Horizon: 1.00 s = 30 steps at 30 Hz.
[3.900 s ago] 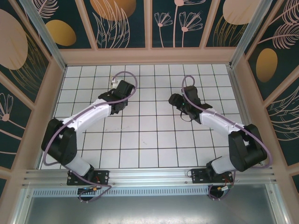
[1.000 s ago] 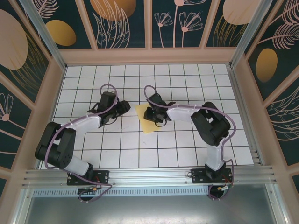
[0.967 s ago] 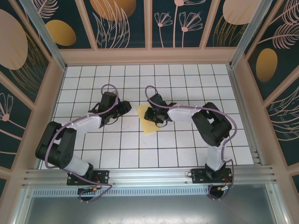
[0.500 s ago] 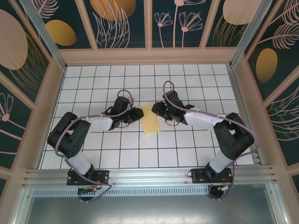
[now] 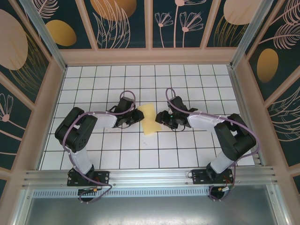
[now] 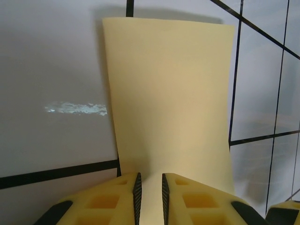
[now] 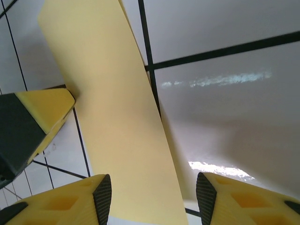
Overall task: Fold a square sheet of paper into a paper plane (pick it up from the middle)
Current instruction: Third fold the triangle at the center of the table.
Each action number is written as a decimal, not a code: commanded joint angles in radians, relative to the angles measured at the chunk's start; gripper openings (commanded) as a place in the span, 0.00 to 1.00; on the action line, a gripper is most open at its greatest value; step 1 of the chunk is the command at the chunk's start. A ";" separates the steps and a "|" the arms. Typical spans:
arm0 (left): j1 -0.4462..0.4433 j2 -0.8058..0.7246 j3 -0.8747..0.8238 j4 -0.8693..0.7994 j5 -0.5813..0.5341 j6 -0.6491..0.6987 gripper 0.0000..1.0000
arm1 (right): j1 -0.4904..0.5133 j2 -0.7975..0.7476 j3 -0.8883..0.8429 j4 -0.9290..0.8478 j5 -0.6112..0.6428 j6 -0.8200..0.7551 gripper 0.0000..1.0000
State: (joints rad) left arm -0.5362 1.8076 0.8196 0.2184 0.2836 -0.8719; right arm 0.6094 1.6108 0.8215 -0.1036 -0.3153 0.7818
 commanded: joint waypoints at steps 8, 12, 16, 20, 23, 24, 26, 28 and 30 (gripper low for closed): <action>-0.001 0.044 0.019 -0.074 -0.058 0.033 0.23 | 0.016 0.045 -0.008 -0.036 -0.086 -0.011 0.55; -0.001 0.049 0.018 -0.073 -0.058 0.031 0.23 | 0.025 0.059 -0.013 -0.026 -0.117 -0.004 0.55; 0.000 0.050 0.018 -0.073 -0.060 0.032 0.23 | 0.027 0.062 -0.027 0.000 -0.143 0.004 0.54; -0.001 0.051 0.019 -0.073 -0.059 0.032 0.23 | 0.027 0.059 -0.039 0.023 -0.169 0.015 0.51; -0.001 0.051 0.018 -0.073 -0.060 0.034 0.23 | 0.027 0.045 -0.052 0.041 -0.170 0.027 0.46; -0.001 0.050 0.018 -0.073 -0.060 0.033 0.23 | 0.027 0.039 -0.057 0.048 -0.168 0.030 0.44; -0.001 0.050 0.018 -0.071 -0.059 0.036 0.23 | 0.026 0.021 -0.068 0.067 -0.163 0.043 0.41; -0.001 0.051 0.017 -0.072 -0.058 0.036 0.23 | 0.027 0.010 -0.074 0.080 -0.151 0.051 0.37; -0.001 0.050 0.016 -0.070 -0.057 0.035 0.23 | 0.025 -0.002 -0.077 0.083 -0.132 0.058 0.32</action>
State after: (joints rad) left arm -0.5369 1.8133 0.8326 0.1978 0.2646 -0.8646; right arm 0.6304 1.6535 0.7601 -0.0570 -0.4641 0.8200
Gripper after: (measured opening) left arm 0.229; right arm 0.335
